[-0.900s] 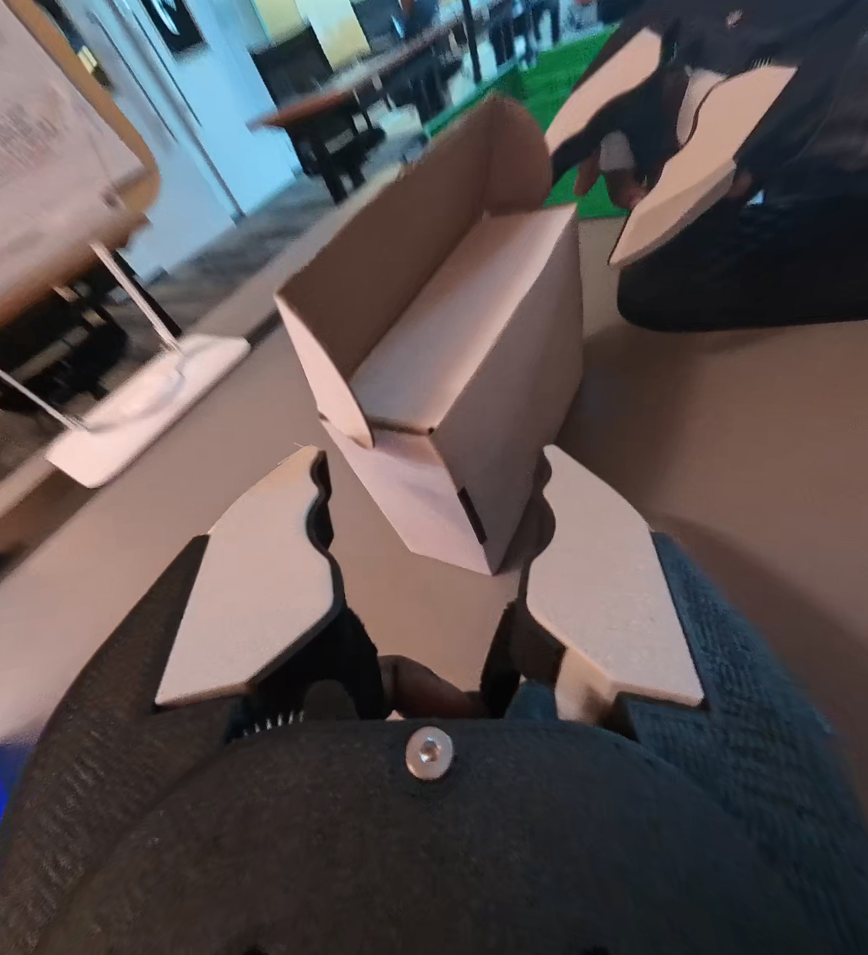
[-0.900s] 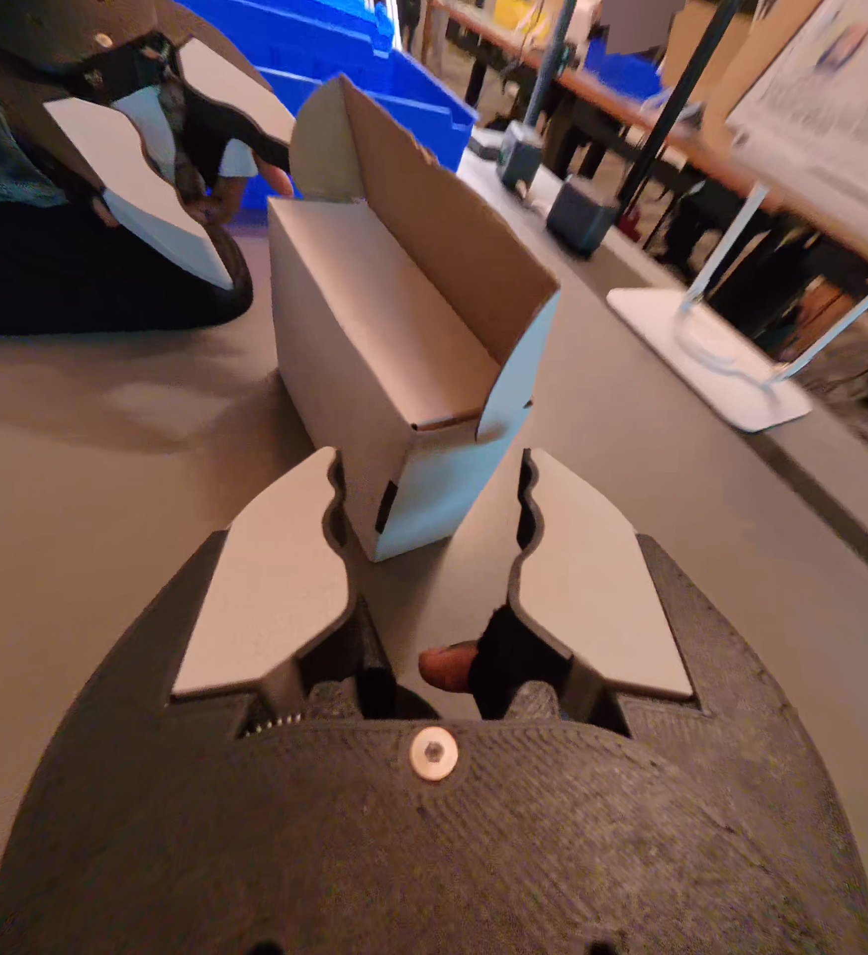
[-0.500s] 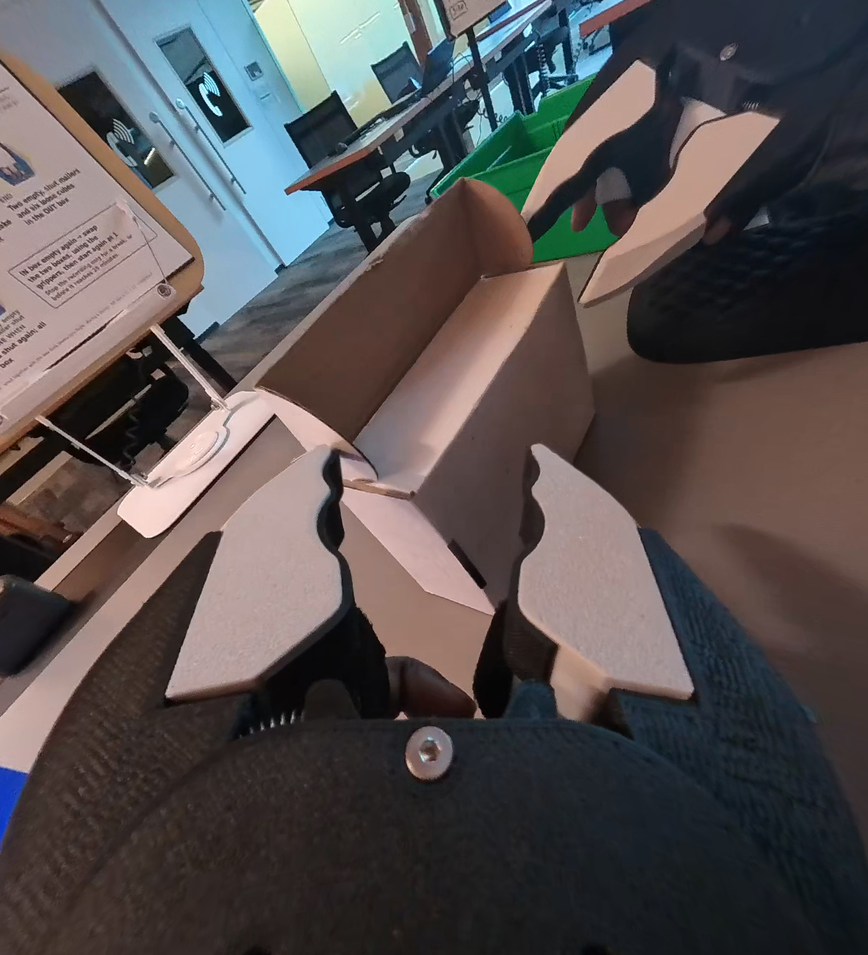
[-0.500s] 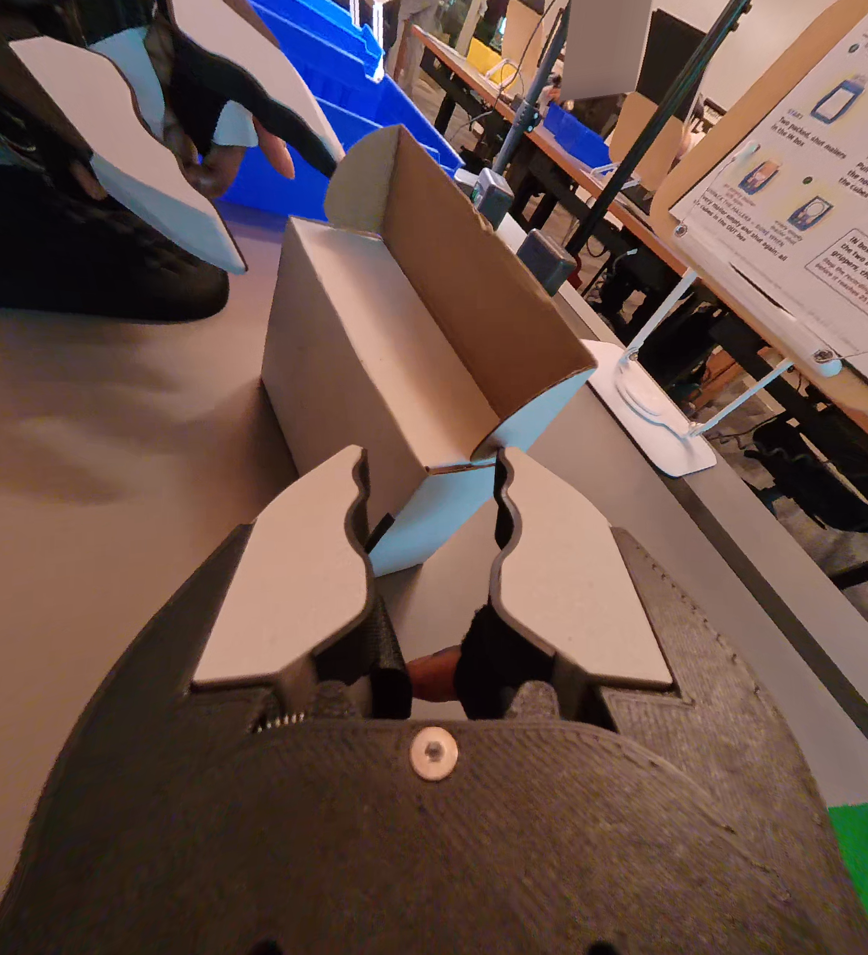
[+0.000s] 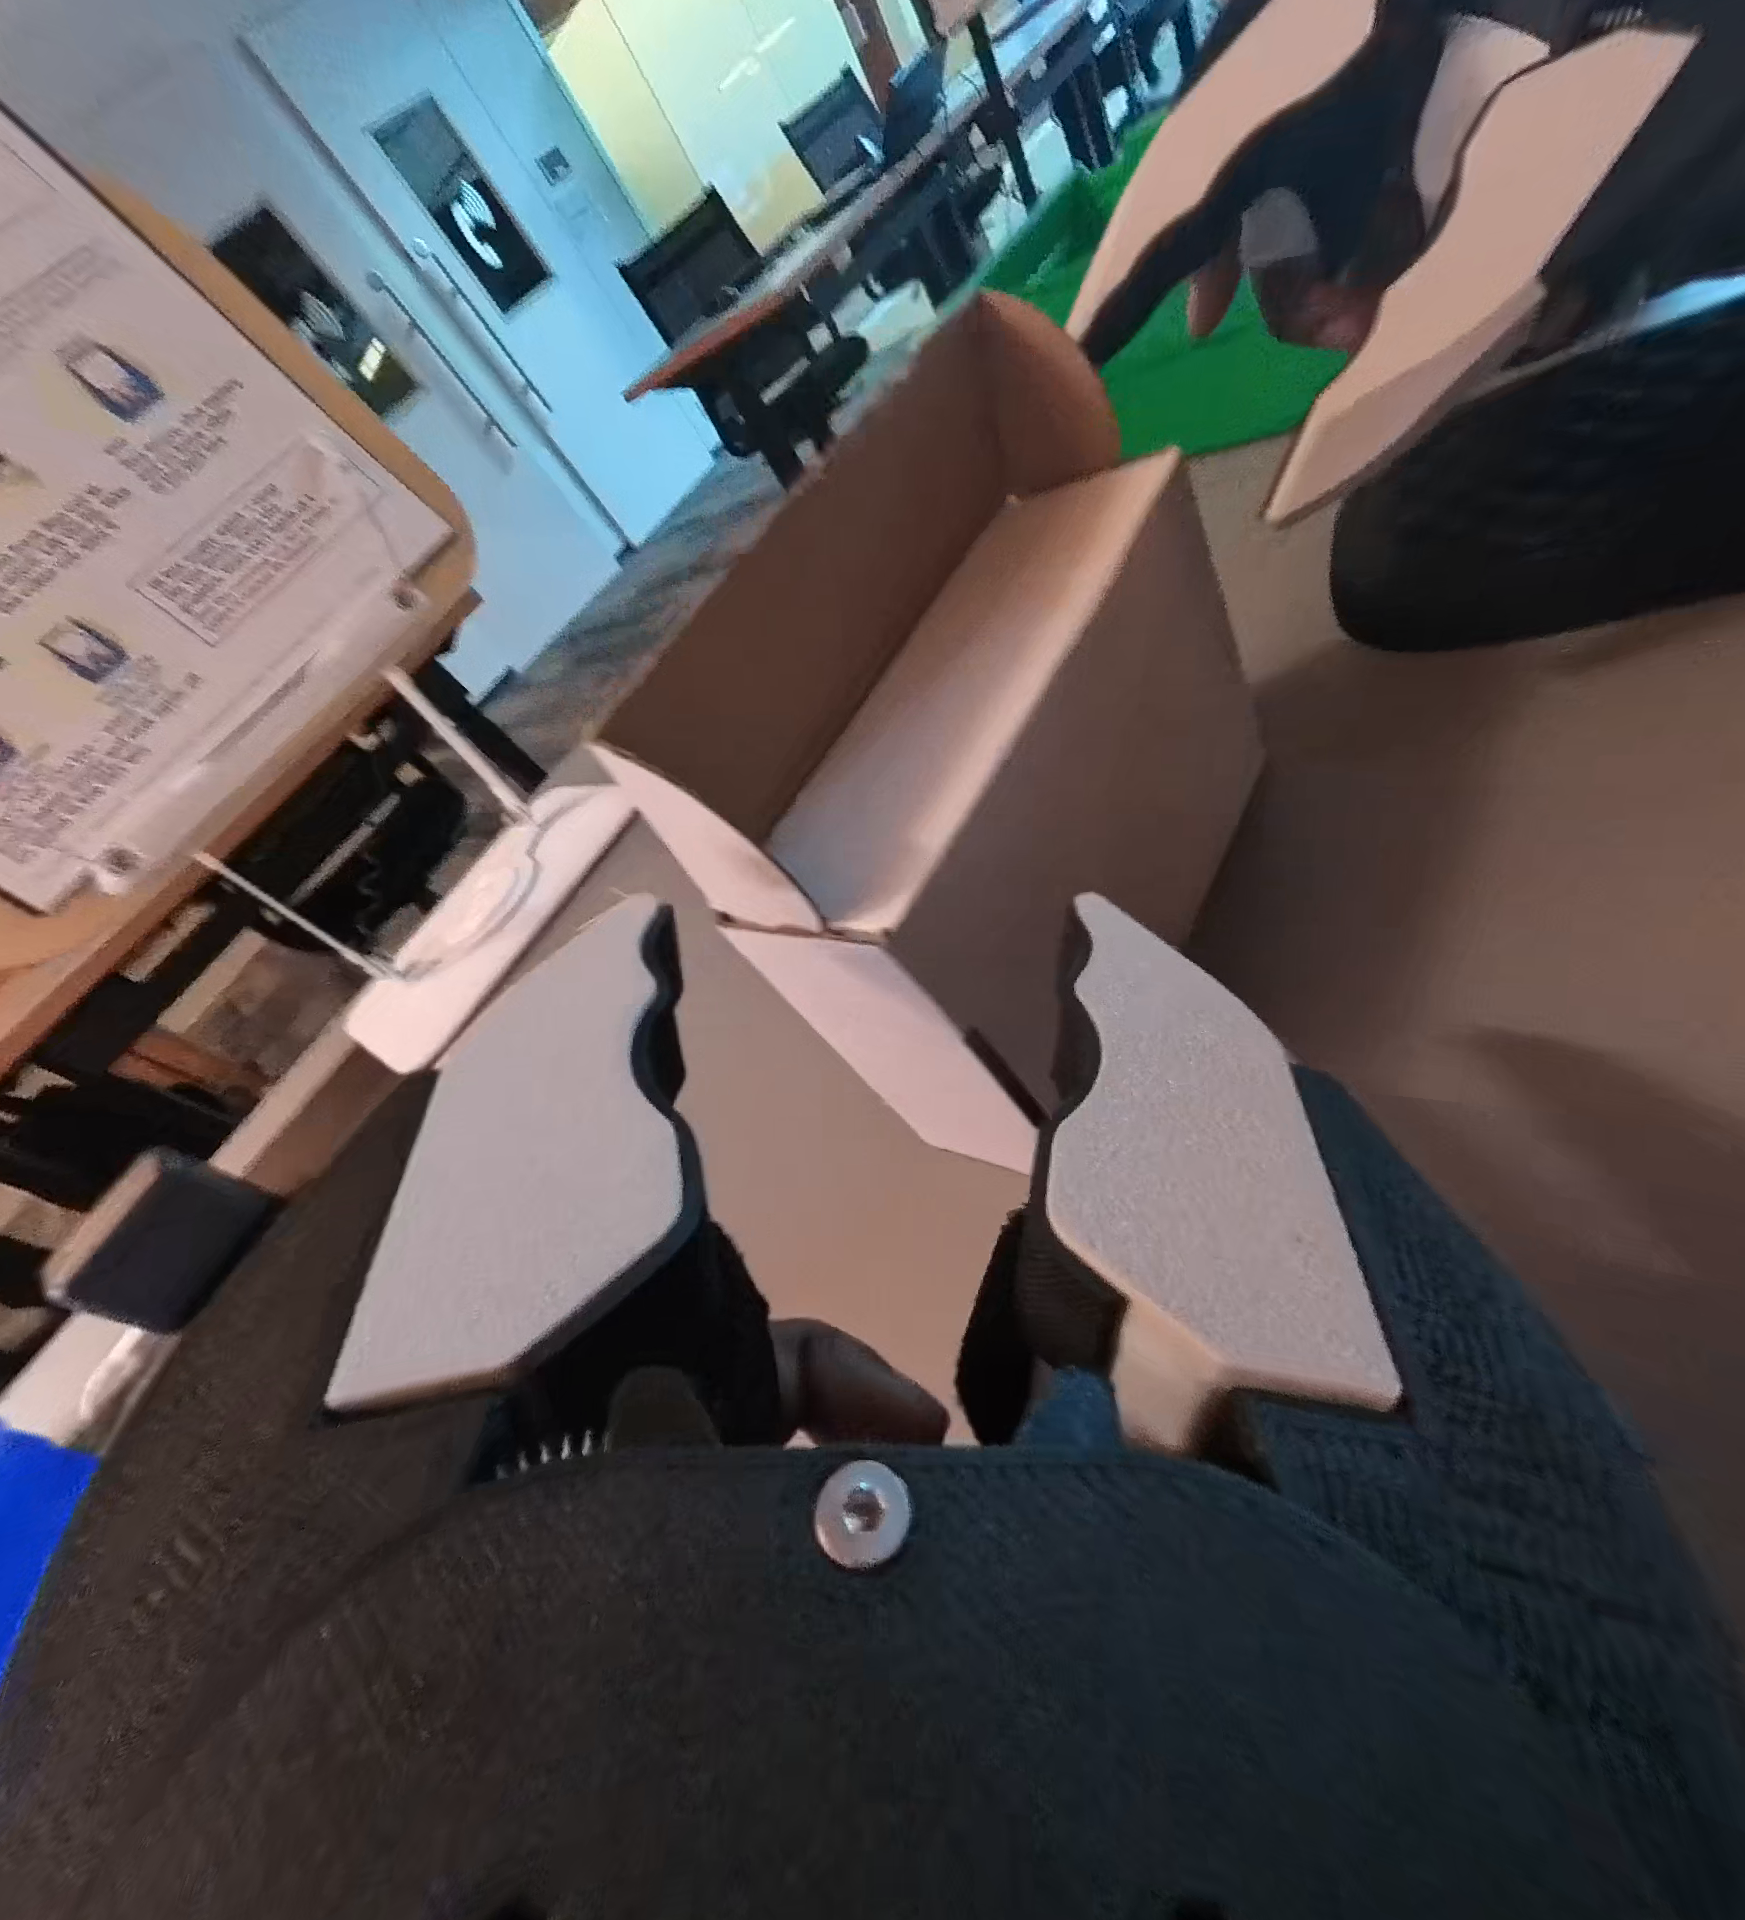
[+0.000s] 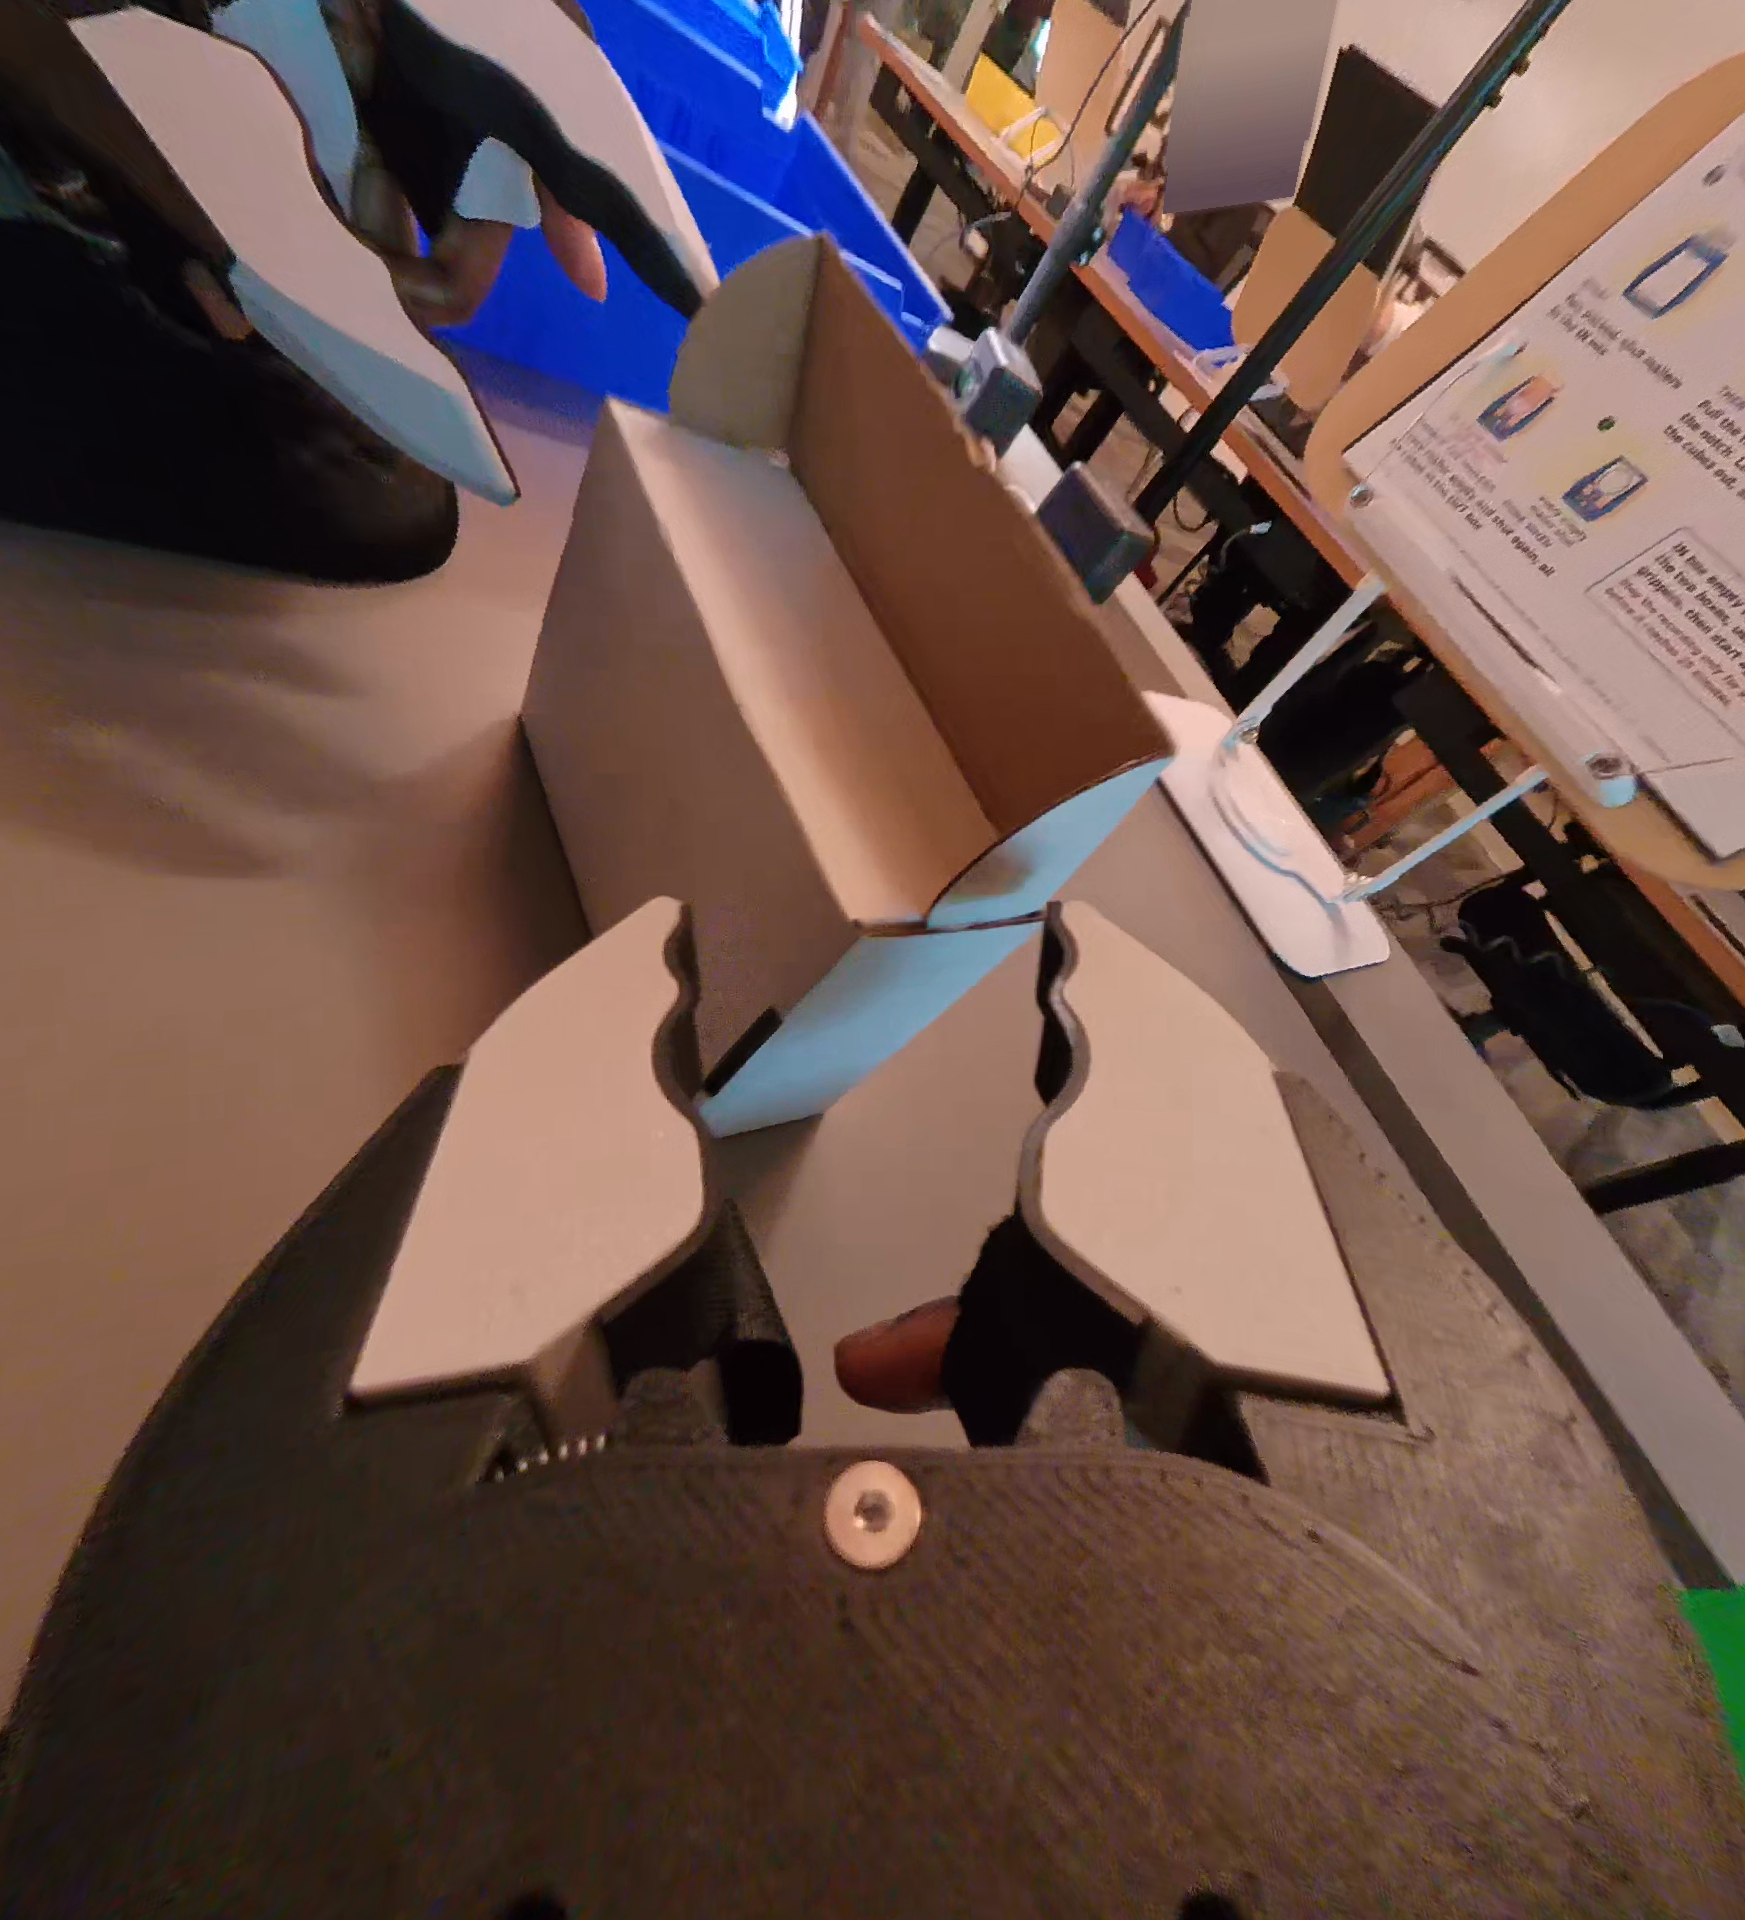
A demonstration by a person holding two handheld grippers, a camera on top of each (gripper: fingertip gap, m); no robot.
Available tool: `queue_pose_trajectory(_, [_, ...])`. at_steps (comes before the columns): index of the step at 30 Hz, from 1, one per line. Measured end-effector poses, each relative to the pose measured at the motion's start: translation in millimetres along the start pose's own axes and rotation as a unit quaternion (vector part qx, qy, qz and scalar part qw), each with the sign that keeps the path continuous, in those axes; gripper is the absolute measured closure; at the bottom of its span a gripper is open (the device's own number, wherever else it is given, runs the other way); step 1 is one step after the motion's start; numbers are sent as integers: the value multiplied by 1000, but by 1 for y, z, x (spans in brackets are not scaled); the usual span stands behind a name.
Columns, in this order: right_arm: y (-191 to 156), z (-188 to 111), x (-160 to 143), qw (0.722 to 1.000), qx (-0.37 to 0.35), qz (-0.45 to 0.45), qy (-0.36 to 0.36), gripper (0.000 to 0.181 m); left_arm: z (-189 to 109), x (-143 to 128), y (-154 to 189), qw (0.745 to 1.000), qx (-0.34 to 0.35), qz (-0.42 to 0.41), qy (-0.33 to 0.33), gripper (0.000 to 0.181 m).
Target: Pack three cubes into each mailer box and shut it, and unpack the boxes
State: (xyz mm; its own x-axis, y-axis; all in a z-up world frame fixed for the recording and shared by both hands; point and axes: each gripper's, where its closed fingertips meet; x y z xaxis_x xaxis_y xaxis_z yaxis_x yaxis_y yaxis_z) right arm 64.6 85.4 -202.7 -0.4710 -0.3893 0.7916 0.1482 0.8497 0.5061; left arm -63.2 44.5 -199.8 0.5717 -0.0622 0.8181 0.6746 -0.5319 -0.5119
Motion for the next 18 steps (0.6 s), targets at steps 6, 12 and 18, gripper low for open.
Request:
queue_pose_trajectory(6, [18, 1, 17, 999, 5, -50, 20, 97, 6, 20, -19, 996, 1, 69, 50, 93])
queue_pose_trajectory(12, [16, 9, 21, 995, 25, -95, 18, 111, 15, 20, -13, 991, -38, 116, 46, 105])
queue_pose_trajectory(18, [17, 7, 20, 993, -5, -118, 27, 130, 11, 20, -14, 992, -22, 109, 57, 129])
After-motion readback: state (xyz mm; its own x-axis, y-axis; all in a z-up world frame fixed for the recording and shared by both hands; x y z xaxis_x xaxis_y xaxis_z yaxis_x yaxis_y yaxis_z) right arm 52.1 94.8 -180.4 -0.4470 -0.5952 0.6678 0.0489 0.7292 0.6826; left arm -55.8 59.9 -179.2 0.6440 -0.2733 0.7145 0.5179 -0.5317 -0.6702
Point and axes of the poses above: each gripper's, where its closed fingertips meet, z out along the fingers, x out of its top, y = z × x across the jaws, and after that the axes turned 4 degrees about -y, right-handed
